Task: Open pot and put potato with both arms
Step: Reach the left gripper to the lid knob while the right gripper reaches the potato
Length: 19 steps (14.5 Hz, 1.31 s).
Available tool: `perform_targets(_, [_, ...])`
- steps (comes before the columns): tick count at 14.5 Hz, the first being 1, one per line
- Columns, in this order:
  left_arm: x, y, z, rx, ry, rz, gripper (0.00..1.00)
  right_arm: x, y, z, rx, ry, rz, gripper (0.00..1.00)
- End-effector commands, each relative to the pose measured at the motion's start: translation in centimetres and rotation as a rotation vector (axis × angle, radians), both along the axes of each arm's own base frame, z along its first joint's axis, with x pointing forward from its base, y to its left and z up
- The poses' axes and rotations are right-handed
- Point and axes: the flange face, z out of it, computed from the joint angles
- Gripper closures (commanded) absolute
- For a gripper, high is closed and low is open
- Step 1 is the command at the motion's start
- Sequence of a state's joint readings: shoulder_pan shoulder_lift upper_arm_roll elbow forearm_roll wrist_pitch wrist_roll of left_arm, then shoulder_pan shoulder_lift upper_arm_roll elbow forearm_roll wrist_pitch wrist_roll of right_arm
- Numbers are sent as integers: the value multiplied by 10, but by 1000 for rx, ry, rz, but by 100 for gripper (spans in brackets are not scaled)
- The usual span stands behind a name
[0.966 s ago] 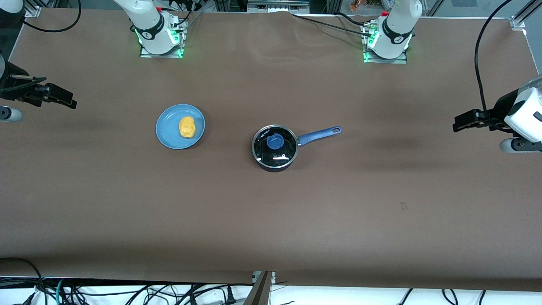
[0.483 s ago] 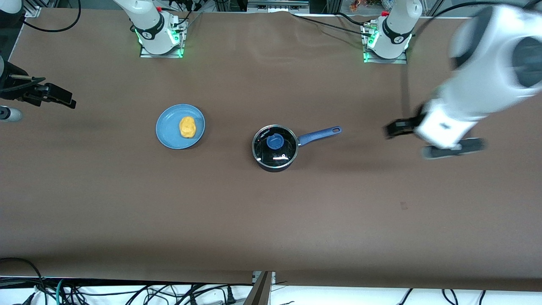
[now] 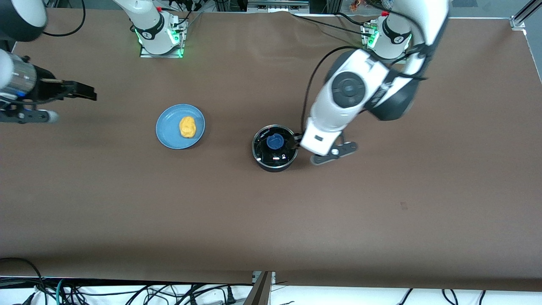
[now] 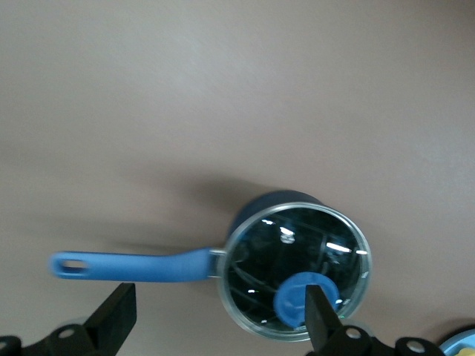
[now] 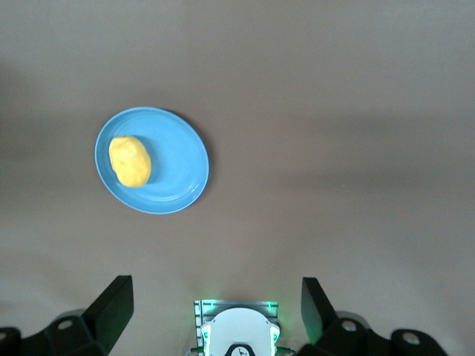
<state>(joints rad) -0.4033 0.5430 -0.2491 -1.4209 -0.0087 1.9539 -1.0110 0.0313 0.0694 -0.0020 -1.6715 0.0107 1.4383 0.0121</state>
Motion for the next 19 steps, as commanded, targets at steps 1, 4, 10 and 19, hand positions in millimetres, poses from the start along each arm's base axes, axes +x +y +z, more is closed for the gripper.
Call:
perform_targets(1, [-8,-34,-27,15,-40,53,0,-2,47,-14,-10,0,39,0])
perform_targets(4, [-24,-63,-59,48,-57,62,0,-3,96,-45,-34,-77,-2,0])
perform_targets(10, [-40,-90,-91,64,-78,92,0,-34,158,-167,-24,-205,-50,0])
perform_targets(19, [-44,-93,-102,91,-92,78,18,-78,189,-322,-22,-136,36,0])
